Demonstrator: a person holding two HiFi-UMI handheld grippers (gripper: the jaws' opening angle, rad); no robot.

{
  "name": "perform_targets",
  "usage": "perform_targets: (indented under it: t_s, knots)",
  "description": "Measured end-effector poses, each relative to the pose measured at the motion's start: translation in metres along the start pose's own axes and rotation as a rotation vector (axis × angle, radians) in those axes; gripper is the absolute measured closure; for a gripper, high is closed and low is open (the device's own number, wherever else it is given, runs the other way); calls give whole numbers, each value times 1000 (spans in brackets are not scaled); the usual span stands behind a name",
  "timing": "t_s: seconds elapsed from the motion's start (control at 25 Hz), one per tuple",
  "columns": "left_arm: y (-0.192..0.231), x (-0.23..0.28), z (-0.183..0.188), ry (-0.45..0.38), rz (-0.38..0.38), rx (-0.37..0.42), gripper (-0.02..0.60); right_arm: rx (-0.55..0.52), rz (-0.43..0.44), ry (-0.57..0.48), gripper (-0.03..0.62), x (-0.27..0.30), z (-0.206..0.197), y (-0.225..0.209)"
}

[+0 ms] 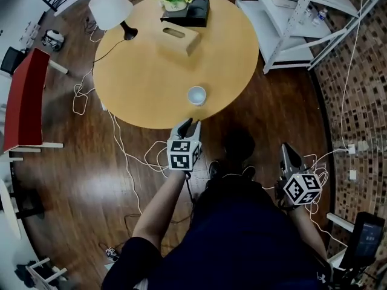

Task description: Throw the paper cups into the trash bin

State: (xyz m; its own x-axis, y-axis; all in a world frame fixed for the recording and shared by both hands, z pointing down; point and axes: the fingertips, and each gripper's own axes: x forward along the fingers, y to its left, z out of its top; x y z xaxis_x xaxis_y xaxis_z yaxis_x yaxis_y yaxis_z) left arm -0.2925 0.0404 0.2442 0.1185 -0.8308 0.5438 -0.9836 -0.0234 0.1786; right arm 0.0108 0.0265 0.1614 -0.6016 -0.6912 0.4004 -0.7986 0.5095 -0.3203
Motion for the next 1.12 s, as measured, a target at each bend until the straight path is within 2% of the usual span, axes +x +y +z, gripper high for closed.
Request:
perform_targets:
  t_s: [0.16,0.32,0.44,0.68,0.88,1.12]
  knots:
    - [38,30,-19,62,96,67,442,-46,27,-17,585,6,24,1]
    - [48,59,-31,109,89,85,328,-54,2,-13,585,2,29,-10]
    - [55,81,-37,110,99,116,271,-36,-36,11,585,-7,23,-24]
    - [59,118,-28,92,115,169,258,-10,-79,27,585,-13,18,-41]
    - [63,121,-16,80,151,108,258,-1,-82,23,585,-13,17,-45]
    - [37,85,18,50,25,12,206,16,-79,-4,585,-15,21,-48]
